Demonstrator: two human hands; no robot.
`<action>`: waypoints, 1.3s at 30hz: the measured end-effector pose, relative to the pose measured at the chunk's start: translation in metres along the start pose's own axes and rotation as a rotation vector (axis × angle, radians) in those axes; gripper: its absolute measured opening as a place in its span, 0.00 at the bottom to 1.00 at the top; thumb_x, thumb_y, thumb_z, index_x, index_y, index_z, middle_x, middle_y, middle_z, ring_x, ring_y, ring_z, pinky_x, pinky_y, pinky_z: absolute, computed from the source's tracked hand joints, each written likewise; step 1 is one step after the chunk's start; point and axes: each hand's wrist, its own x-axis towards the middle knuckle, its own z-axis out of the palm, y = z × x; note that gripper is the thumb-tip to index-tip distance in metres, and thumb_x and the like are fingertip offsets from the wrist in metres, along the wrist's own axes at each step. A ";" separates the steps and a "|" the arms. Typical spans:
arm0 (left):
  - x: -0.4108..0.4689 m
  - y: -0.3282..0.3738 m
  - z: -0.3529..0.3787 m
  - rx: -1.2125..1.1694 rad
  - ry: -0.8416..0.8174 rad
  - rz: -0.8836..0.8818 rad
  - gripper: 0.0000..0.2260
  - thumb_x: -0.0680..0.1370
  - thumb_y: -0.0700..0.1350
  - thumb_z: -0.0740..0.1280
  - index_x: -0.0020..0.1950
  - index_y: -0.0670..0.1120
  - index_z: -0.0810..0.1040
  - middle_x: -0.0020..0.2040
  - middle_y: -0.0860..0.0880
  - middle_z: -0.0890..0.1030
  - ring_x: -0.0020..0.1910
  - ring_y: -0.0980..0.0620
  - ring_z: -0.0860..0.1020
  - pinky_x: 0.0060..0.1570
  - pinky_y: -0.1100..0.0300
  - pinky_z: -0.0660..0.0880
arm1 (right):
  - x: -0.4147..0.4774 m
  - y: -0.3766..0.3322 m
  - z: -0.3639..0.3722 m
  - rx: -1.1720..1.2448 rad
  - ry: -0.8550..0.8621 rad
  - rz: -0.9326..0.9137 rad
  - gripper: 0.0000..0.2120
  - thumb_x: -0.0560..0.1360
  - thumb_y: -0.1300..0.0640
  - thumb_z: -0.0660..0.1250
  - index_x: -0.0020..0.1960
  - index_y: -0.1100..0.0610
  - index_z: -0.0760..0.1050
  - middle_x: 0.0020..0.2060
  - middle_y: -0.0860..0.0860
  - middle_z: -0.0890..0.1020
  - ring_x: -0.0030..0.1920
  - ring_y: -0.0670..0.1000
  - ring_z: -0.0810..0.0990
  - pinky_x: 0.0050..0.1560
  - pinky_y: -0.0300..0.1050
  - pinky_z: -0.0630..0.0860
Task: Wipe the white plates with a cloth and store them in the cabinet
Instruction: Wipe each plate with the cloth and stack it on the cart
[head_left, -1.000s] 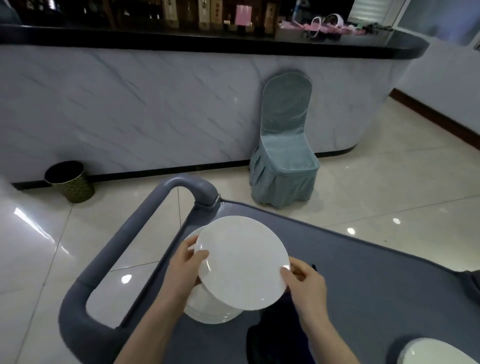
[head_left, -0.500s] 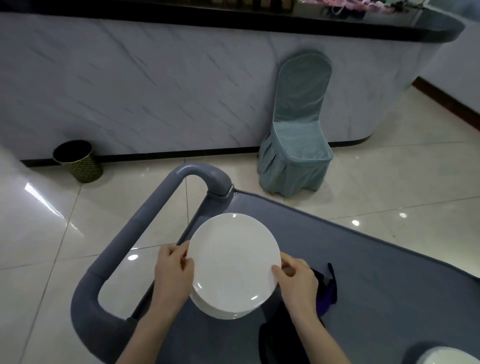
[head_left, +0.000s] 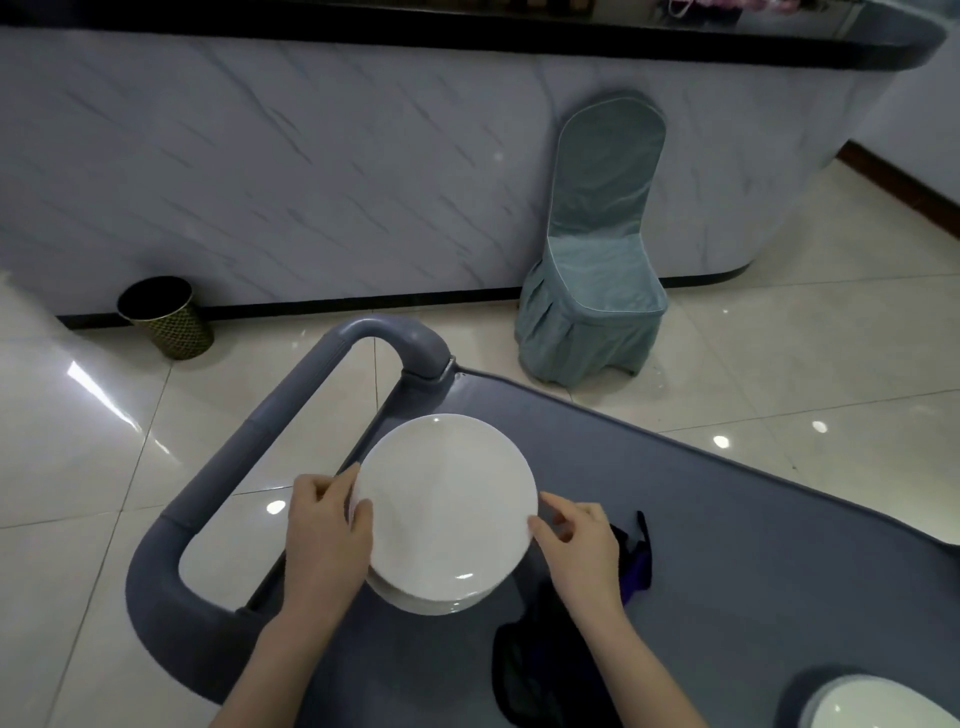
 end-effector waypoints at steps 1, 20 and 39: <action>-0.005 0.007 0.003 -0.001 0.039 0.039 0.17 0.78 0.39 0.67 0.67 0.48 0.76 0.51 0.52 0.69 0.47 0.55 0.73 0.52 0.60 0.72 | -0.002 0.004 -0.008 -0.011 0.000 -0.013 0.13 0.77 0.56 0.71 0.62 0.52 0.80 0.48 0.48 0.74 0.44 0.43 0.76 0.43 0.27 0.69; -0.204 0.152 0.238 0.420 -0.785 0.908 0.19 0.79 0.55 0.61 0.69 0.51 0.71 0.61 0.52 0.73 0.60 0.53 0.72 0.53 0.61 0.69 | -0.122 0.192 -0.290 -0.767 0.097 0.223 0.24 0.79 0.52 0.64 0.73 0.48 0.66 0.62 0.48 0.71 0.65 0.49 0.70 0.51 0.42 0.75; -0.239 0.168 0.273 0.223 -0.959 0.414 0.24 0.66 0.44 0.74 0.60 0.54 0.72 0.48 0.51 0.77 0.47 0.54 0.76 0.44 0.61 0.74 | -0.148 0.254 -0.336 -0.321 0.165 0.494 0.27 0.70 0.59 0.73 0.67 0.52 0.70 0.56 0.52 0.79 0.53 0.53 0.79 0.50 0.41 0.74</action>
